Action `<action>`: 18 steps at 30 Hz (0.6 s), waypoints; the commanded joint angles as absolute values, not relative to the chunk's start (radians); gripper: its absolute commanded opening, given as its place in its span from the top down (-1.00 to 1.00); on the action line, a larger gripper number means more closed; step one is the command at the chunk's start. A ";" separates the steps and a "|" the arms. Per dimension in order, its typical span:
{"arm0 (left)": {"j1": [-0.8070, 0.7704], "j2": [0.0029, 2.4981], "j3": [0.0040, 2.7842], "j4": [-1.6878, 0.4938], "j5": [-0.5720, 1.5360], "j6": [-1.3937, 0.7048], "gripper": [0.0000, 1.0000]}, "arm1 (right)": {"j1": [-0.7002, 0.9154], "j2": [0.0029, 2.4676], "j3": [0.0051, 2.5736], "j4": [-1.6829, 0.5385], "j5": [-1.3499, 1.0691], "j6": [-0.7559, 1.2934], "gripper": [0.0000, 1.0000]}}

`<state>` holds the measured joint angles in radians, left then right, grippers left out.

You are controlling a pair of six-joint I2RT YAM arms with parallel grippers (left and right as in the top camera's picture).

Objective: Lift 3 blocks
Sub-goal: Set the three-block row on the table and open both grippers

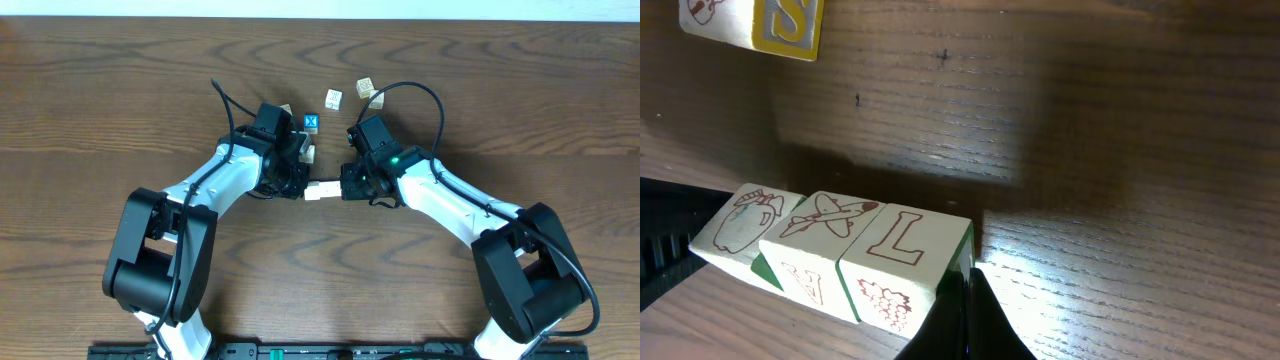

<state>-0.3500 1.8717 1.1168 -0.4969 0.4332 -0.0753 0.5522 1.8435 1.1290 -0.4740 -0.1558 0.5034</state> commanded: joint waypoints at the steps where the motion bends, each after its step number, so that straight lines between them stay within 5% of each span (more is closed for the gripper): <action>1: -0.426 1.871 1.116 -0.476 0.636 -0.069 0.85 | 0.626 1.869 1.178 -0.430 -0.363 0.492 0.98; 18: -0.426 1.871 1.116 -0.477 0.590 -0.070 0.86 | 0.625 1.884 1.178 -0.430 -0.344 0.484 0.98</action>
